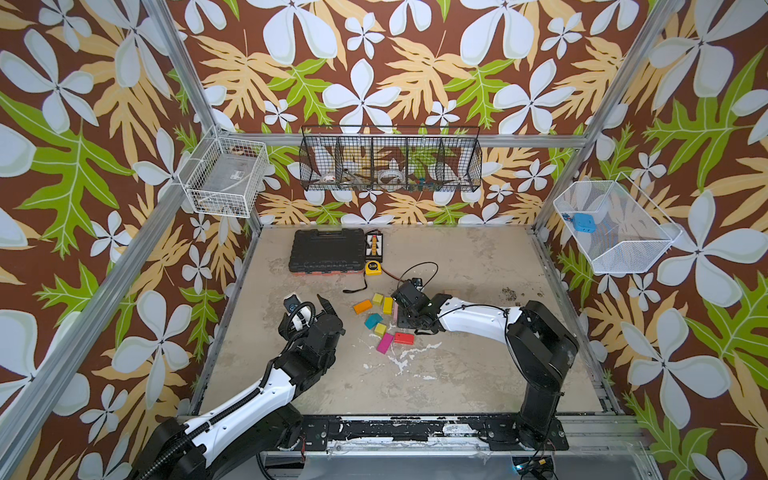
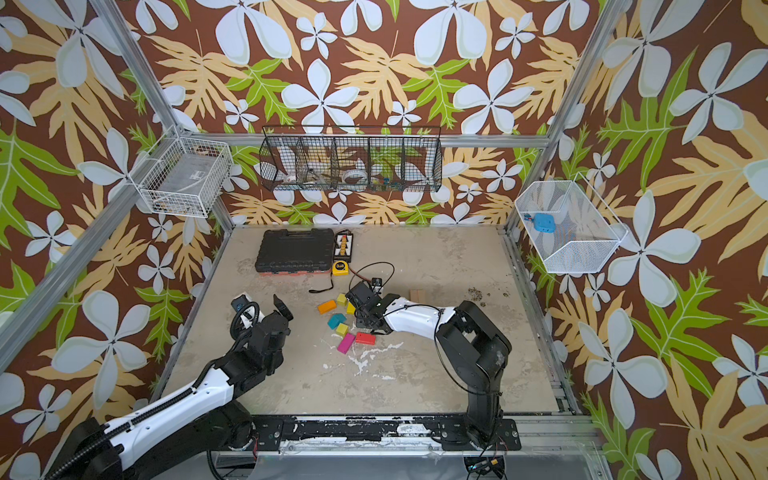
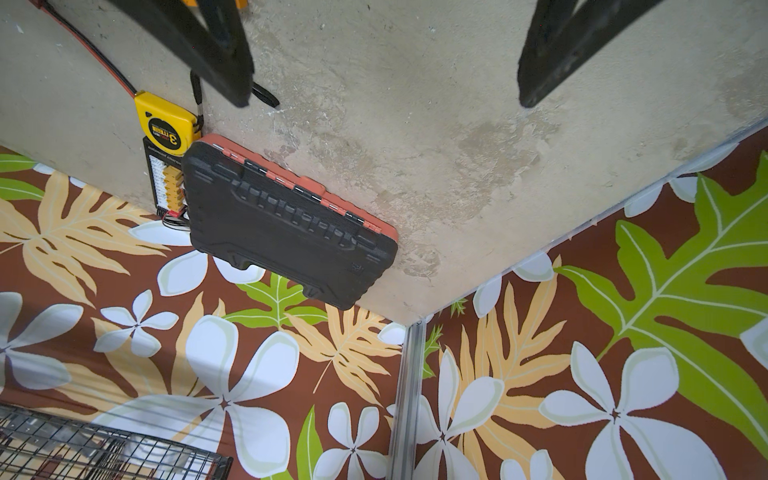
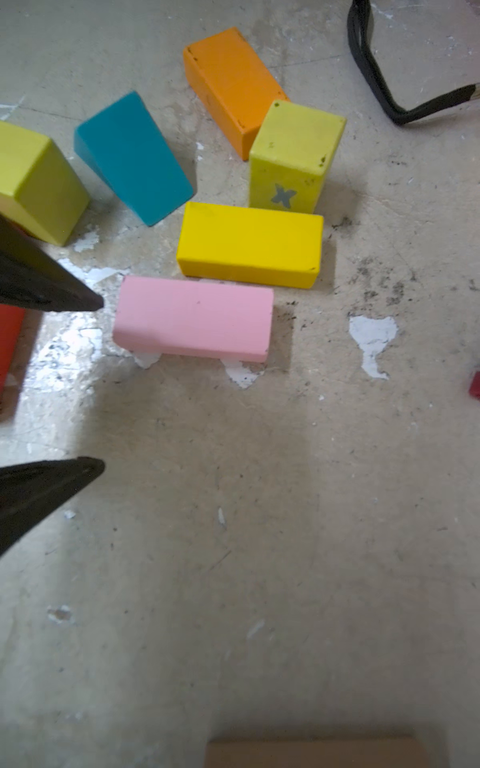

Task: Build the wood block tower
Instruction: 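Lower the right gripper over the pink block while left arm hovers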

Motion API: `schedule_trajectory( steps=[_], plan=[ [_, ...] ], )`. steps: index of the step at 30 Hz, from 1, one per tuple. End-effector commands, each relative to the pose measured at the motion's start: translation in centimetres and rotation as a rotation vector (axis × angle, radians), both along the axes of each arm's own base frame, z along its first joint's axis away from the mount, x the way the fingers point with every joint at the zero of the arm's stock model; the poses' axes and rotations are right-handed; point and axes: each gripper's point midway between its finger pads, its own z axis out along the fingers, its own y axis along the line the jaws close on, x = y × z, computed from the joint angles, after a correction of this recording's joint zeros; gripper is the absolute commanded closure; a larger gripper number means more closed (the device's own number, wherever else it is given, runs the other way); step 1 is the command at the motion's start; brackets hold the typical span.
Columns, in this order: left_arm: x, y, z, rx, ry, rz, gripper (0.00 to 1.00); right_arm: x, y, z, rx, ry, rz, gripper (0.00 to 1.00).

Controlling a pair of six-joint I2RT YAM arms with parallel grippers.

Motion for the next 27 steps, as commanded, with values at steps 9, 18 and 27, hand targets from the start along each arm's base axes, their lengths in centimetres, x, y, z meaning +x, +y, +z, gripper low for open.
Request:
schedule_trajectory(
  steps=[9, 18, 27],
  plan=[
    [0.1, 0.1, 0.5, -0.003, -0.021, 0.009, 0.00, 2.4, 2.0, -1.5, -0.083, 0.024, 0.025, 0.44],
    [0.1, 0.0, 0.5, -0.001, -0.020, 0.004, 0.00, 3.4, 2.2, -2.1, -0.129, 0.031, 0.006, 0.49],
    [0.1, 0.0, 0.5, -0.002, -0.021, 0.002, 0.00, 3.2, 1.9, -1.4, -0.117, 0.023, -0.018, 0.64]
  ],
)
